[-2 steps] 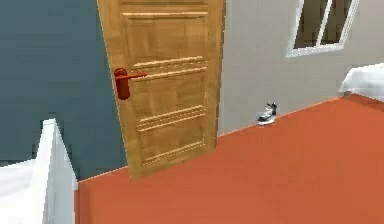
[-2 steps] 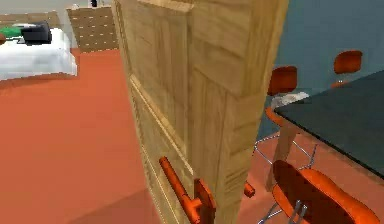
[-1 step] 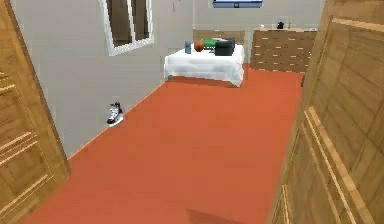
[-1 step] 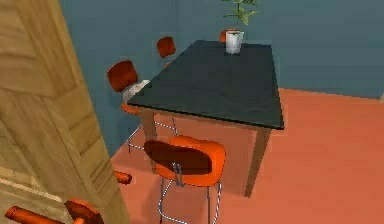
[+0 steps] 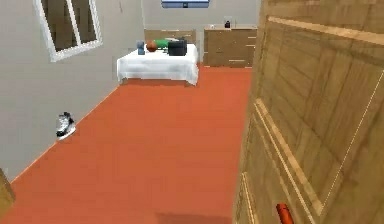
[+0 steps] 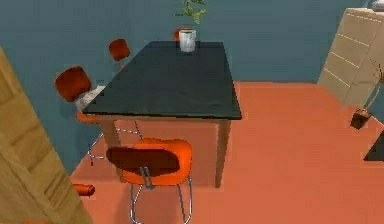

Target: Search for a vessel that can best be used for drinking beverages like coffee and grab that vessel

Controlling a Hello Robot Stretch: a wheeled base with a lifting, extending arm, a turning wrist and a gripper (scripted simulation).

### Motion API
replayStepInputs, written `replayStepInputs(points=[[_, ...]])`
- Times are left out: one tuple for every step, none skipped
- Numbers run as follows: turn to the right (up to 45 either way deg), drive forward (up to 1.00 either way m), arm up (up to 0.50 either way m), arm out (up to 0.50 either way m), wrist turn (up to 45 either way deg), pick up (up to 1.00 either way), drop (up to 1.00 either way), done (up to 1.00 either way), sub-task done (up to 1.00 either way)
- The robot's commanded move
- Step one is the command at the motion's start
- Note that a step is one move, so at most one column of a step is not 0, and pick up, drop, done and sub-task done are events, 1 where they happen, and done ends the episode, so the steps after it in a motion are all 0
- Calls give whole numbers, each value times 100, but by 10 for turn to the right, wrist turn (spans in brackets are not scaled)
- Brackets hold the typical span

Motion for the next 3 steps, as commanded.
replayStepInputs(points=[[0, 100, 0, 0, 0, 0, 0, 0, 0], [0, 30, 0, 0, 0, 0, 0, 0, 0], [90, 0, 0, 0, 0, 0, 0, 0, 0]])
